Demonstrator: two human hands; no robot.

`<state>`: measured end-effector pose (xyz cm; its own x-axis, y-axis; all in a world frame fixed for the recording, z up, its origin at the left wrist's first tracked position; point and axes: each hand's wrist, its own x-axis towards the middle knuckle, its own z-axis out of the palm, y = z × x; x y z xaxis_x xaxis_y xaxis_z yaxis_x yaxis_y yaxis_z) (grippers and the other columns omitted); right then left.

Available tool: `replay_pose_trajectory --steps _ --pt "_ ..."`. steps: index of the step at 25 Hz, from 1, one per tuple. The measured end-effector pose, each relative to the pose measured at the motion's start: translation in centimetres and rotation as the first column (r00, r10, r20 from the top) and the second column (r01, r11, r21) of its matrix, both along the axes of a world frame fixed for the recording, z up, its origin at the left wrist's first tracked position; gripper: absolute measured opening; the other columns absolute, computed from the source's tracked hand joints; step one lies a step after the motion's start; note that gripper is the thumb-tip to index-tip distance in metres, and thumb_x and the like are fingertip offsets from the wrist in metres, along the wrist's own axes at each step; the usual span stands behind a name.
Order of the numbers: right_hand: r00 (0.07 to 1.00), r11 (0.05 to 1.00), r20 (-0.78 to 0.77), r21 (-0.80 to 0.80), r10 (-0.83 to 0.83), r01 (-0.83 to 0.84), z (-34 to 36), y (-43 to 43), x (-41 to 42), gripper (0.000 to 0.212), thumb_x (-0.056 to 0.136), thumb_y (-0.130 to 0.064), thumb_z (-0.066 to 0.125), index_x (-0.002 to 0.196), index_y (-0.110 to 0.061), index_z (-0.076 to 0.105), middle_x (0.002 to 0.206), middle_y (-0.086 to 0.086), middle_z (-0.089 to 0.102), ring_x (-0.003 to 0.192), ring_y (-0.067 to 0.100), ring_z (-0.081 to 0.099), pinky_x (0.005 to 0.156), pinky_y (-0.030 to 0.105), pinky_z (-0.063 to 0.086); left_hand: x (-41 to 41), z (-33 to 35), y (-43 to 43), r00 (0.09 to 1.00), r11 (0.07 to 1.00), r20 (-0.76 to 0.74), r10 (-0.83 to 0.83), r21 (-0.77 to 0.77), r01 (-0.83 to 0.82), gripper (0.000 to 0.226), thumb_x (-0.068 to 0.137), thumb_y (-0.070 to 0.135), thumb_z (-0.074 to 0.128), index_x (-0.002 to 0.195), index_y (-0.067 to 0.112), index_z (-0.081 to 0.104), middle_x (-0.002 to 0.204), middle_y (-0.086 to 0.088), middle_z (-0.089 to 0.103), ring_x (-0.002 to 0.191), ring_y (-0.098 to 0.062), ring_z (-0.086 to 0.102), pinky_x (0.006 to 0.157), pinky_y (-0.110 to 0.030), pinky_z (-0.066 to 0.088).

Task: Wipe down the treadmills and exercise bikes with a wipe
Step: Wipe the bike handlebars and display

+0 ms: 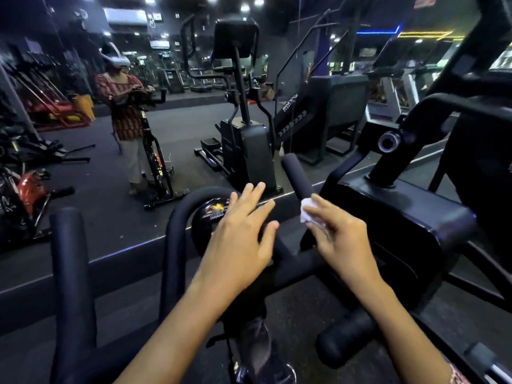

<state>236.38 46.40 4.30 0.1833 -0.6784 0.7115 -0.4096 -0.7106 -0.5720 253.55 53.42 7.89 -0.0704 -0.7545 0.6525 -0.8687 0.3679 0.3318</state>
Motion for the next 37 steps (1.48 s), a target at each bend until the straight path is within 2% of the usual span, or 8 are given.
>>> replay_pose_trajectory --steps 4,9,13,16,21,27,31,37 --pt "0.997 0.988 0.028 0.139 -0.078 0.074 1.1 -6.1 -3.3 0.029 0.086 0.002 0.066 0.115 0.001 0.066 0.122 0.016 0.063 0.120 0.025 0.057 0.102 0.024 0.042 -6.2 2.4 -6.9 0.864 0.979 -0.489 0.119 0.205 -0.019 0.035 0.091 0.020 0.062 0.124 0.013 0.062 0.139 -0.006 0.051 0.129 -0.017 0.046 0.102 -0.015 0.026" --pt "0.994 1.000 -0.107 -0.029 -0.014 0.011 3.6 -14.0 0.4 0.036 0.092 -0.007 0.057 0.125 0.009 0.056 0.133 0.024 0.053 0.128 0.028 0.045 0.107 0.021 0.026 -8.0 3.3 -15.5 0.173 0.970 -0.957 0.232 0.241 0.032 0.019 0.097 0.019 0.050 0.080 0.017 0.058 0.077 0.004 0.056 0.070 -0.009 0.049 0.061 -0.020 0.040" --pt "0.912 0.974 -0.395 -0.143 0.107 -0.176 2.2 -17.7 4.4 0.035 0.095 -0.004 0.047 0.125 0.010 0.056 0.134 0.025 0.052 0.129 0.040 0.046 0.105 0.047 0.041 -6.9 3.1 -18.5 -0.111 0.971 -0.965 0.237 0.232 0.055 0.028 0.100 0.021 0.044 0.077 0.013 0.058 0.074 -0.001 0.058 0.064 -0.011 0.052 0.058 -0.024 0.040" --pt "0.877 0.926 -0.452 -0.239 0.160 -0.292 1.2 -17.3 2.2 0.034 0.093 -0.010 0.042 0.118 0.003 0.061 0.132 0.014 0.056 0.128 0.031 0.049 0.080 0.047 0.056 -6.5 2.5 -18.8 -0.124 0.962 -0.958 0.259 0.245 0.116 0.028 0.101 0.026 0.043 0.086 0.012 0.062 0.080 -0.001 0.063 0.072 -0.012 0.057 0.060 -0.023 0.043" --pt "0.790 0.857 -0.448 -0.094 0.419 -0.507 0.6 -14.7 -3.0 0.020 0.091 -0.007 0.053 0.098 0.000 0.070 0.117 0.007 0.068 0.124 0.015 0.052 0.102 0.030 0.044 -5.0 2.2 -18.2 -0.265 0.933 -0.920 0.288 0.207 0.295 0.051 0.099 0.041 0.037 0.122 0.000 0.057 0.126 -0.015 0.057 0.122 -0.028 0.050 0.104 -0.037 0.039" --pt "0.983 0.983 -0.035 0.042 0.180 -0.178 3.8 -18.5 3.7 0.029 0.095 -0.018 0.049 0.101 0.003 0.069 0.096 0.006 0.070 0.095 0.010 0.065 0.086 0.002 0.037 -5.0 2.2 -18.4 -0.330 0.943 -0.905 0.270 0.178 0.282 0.056 0.098 0.044 0.037 0.121 -0.003 0.058 0.124 -0.020 0.060 0.118 -0.031 0.054 0.104 -0.038 0.041" --pt "0.997 0.966 -0.004 0.248 0.073 -0.070 1.7 -15.3 0.8 0.027 0.095 -0.014 0.057 0.072 -0.013 0.070 0.066 -0.002 0.069 0.056 -0.009 0.047 0.056 0.021 0.039 -5.2 1.9 -18.6 -0.329 0.955 -0.910 0.254 0.181 0.237 0.053 0.098 0.041 0.038 0.123 -0.002 0.058 0.125 -0.019 0.059 0.118 -0.029 0.055 0.106 -0.038 0.040" --pt "0.989 0.981 -0.093 0.168 0.116 -0.100 3.6 -15.6 0.6 0.039 0.093 -0.032 0.050 0.114 -0.004 0.066 0.111 0.008 0.070 0.104 0.017 0.064 0.087 0.017 0.045 -5.4 1.8 -18.5 -0.331 0.952 -0.908 0.257 0.179 0.247 0.049 0.100 0.038 0.035 0.117 0.000 0.060 0.124 -0.018 0.060 0.118 -0.028 0.055 0.103 -0.035 0.041"
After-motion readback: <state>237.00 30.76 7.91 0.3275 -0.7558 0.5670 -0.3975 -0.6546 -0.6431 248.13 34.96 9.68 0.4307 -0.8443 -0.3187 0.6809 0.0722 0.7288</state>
